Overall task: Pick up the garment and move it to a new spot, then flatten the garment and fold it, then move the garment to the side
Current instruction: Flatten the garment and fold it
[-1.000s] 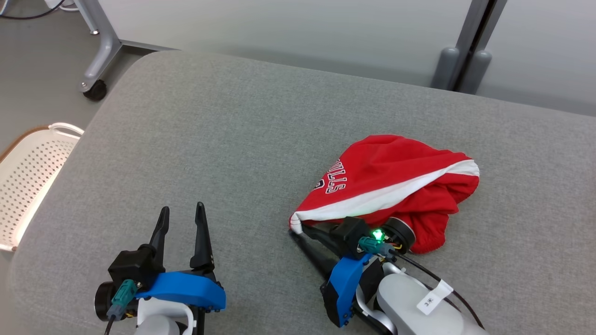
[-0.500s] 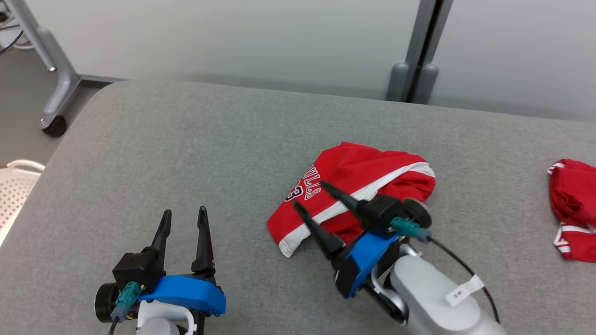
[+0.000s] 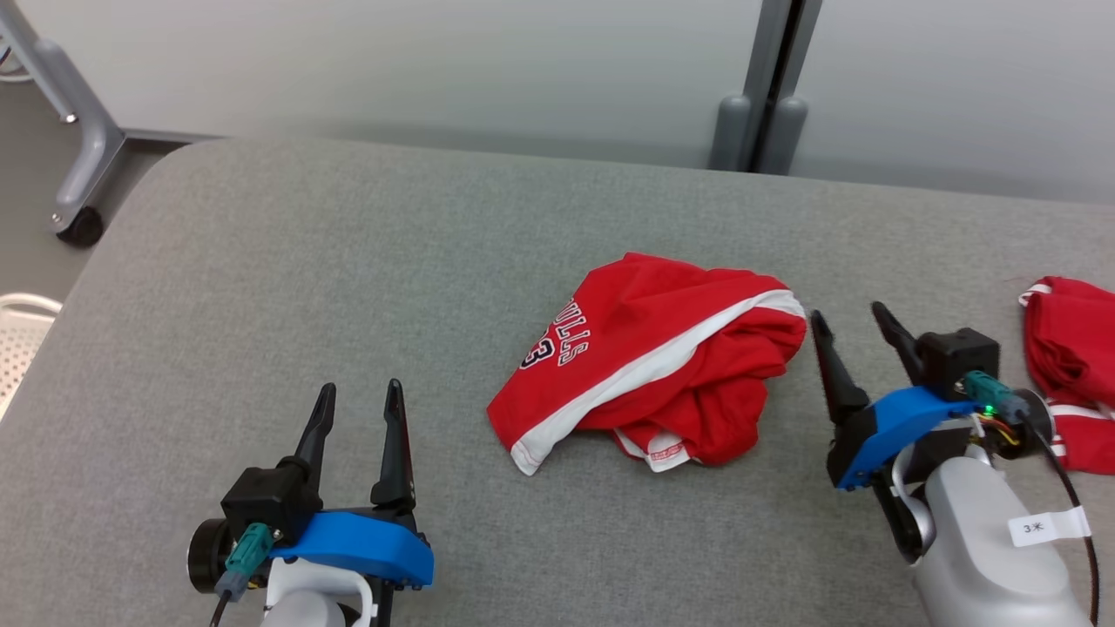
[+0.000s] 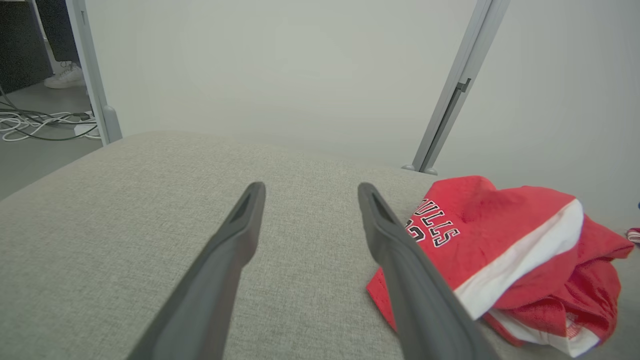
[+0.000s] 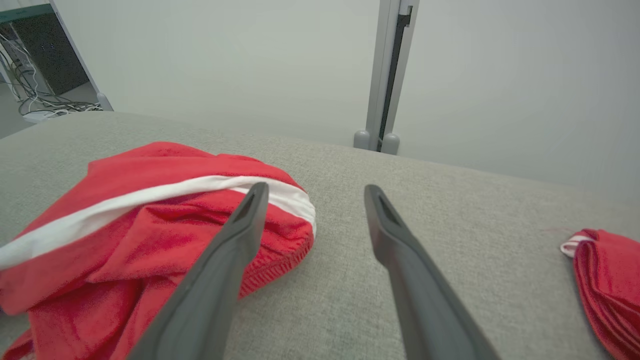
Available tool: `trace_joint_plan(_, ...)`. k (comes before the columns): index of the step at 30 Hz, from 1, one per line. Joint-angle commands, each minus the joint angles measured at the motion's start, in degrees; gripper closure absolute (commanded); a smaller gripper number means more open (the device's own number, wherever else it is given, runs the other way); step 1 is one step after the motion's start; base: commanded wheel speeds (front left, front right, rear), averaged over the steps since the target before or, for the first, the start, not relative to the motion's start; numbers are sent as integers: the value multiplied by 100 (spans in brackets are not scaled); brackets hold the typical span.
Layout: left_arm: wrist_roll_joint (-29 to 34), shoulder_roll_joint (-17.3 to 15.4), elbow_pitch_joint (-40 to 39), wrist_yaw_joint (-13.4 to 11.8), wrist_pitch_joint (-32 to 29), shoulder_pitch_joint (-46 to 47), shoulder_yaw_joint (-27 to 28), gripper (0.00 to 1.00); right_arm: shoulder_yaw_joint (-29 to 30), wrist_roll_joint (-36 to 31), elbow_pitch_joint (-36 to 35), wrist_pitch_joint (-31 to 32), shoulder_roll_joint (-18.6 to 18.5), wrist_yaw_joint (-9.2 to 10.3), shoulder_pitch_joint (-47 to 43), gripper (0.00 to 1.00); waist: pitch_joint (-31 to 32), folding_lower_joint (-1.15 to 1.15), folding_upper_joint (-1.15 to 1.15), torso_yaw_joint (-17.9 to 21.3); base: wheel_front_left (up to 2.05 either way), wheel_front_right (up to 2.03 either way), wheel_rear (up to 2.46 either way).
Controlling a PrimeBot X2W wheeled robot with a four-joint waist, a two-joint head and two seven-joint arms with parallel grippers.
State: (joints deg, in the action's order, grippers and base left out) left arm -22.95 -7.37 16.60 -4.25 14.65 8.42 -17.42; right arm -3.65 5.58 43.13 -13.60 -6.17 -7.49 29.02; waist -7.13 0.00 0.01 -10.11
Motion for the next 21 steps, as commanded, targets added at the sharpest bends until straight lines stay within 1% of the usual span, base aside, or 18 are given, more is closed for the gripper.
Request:
trace_joint_plan(1, 3, -32, -17, -24, 0, 62, 10, 0, 64, -37, 41, 31, 7, -1, -35, 0, -102, 0, -1, -93, 0, 0, 0)
trace_joint_plan(4, -1, -13, -8, -13, 8, 126, 3, 0, 418, -31, 242, 130, 49, -1, 82, 0, -263, 0, -1, -222, 0, 0, 0)
trace_joint_plan(7, 11, 15, 19, 0, 17, 174, -27, 0, 532, 176, 451, 224, 124, -1, 197, 0, -376, 0, -1, -376, 0, 0, 0)
trace_joint_plan(11, 11, 40, 66, 9, 32, 247, -28, 0, 459, 582, 755, 432, 167, -1, 270, 0, -437, 0, -1, -547, 0, 0, 0)
trace_joint_plan(16, 25, 52, 120, 18, 46, 230, -23, 0, 87, 1244, 929, 679, 203, -1, 306, 0, -401, 0, -1, -657, 0, 0, 0)
trace_joint_plan(17, 26, 47, 123, 17, 48, 215, -16, 0, -20, 1337, 901, 644, 181, -1, 301, 55, -389, 0, -1, -660, 0, 0, 0)
trace_joint_plan(18, 28, 40, 126, 11, 50, 198, -3, 0, -112, 1410, 883, 619, 138, -1, 297, 67, -371, 0, -1, -655, 0, 0, 0)
trace_joint_plan(19, 30, 34, 128, 4, 47, 181, 5, 0, -203, 1474, 868, 577, 100, -1, 296, 89, -353, 0, -1, -645, 0, 0, 0)
trace_joint_plan(20, 33, 27, 130, -1, 48, 165, 5, 0, -278, 1536, 844, 539, 66, -1, 314, 100, -331, 0, -1, -626, 0, 0, 0)
trace_joint_plan(21, 40, 21, 133, 0, 50, 154, 3, 0, -320, 1592, 825, 472, 37, -1, 344, 100, -313, 0, -1, -604, 0, 0, 0)
